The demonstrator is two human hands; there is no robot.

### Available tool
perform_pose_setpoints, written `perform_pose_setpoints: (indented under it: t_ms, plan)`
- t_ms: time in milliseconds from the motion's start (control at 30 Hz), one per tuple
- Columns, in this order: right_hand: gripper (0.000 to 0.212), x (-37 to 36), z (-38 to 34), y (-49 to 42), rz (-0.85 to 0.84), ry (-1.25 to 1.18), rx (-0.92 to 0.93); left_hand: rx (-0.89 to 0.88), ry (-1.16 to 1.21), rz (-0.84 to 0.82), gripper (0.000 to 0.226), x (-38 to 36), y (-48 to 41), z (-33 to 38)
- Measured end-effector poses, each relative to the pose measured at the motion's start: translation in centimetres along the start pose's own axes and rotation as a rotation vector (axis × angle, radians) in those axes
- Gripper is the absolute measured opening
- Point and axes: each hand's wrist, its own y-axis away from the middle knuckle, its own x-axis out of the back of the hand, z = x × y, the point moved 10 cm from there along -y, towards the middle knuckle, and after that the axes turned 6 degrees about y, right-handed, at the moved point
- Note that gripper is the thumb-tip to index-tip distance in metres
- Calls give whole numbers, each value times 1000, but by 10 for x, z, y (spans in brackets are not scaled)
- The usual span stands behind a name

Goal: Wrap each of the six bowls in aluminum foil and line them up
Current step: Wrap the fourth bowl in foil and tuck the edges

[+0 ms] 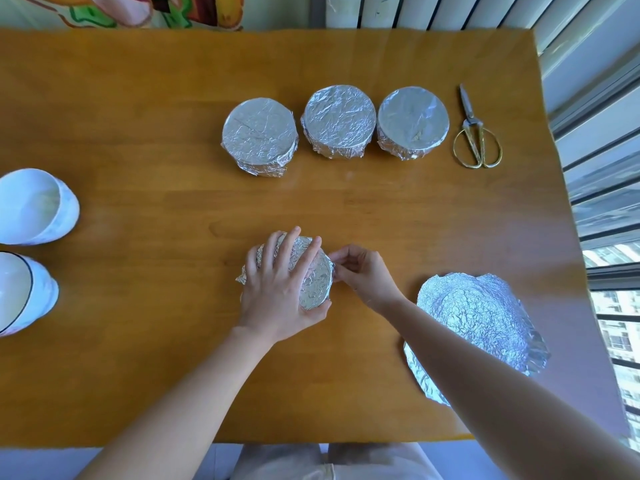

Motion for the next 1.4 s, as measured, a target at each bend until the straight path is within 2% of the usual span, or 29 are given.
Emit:
perform_pose_setpoints:
  t_ms: [200, 367, 467, 667, 800, 933, 1067, 1167, 1200, 1300, 1333, 1400]
  plan:
    - [36, -6, 0, 7, -134, -107, 1, -1, 5, 1, 94, 0, 0, 0]
    - [26, -2, 3, -2, -96, -118, -59, -7, 2, -12, 94, -1, 0, 1]
    - [24, -3, 0, -8, -120, -4, -82, -7, 6, -10, 94, -1, 0, 0]
    - [18, 0, 2, -6, -21, 78, -92, -4, 7, -12, 94, -2, 0, -1]
    - [34, 0, 2, 6, 66, 22, -86, -6, 14, 6, 95, 0, 0, 0]
    - [29, -8, 5, 13, 10, -75, -75, -4, 8, 4, 96, -1, 1, 0]
    - [27, -6, 7, 6, 1, -4, -80, -13, 0, 9, 96, 0, 1, 1]
    - [7, 5, -1, -5, -9, 166, -36, -15, -3, 5, 96, 0, 1, 1]
    - [11, 12, -6, -10, 9, 250, 0, -14, -4, 4, 95, 0, 0, 0]
    - [59, 15, -39, -19, -16, 437, 234, -12, 2, -1, 95, -1, 0, 0]
    - [67, 8, -49, -21, -76, 471, 302, -11, 2, -2, 96, -1, 0, 0]
    - [70, -7, -60, -26, -172, 549, 371, -8, 8, -4, 96, -2, 0, -1]
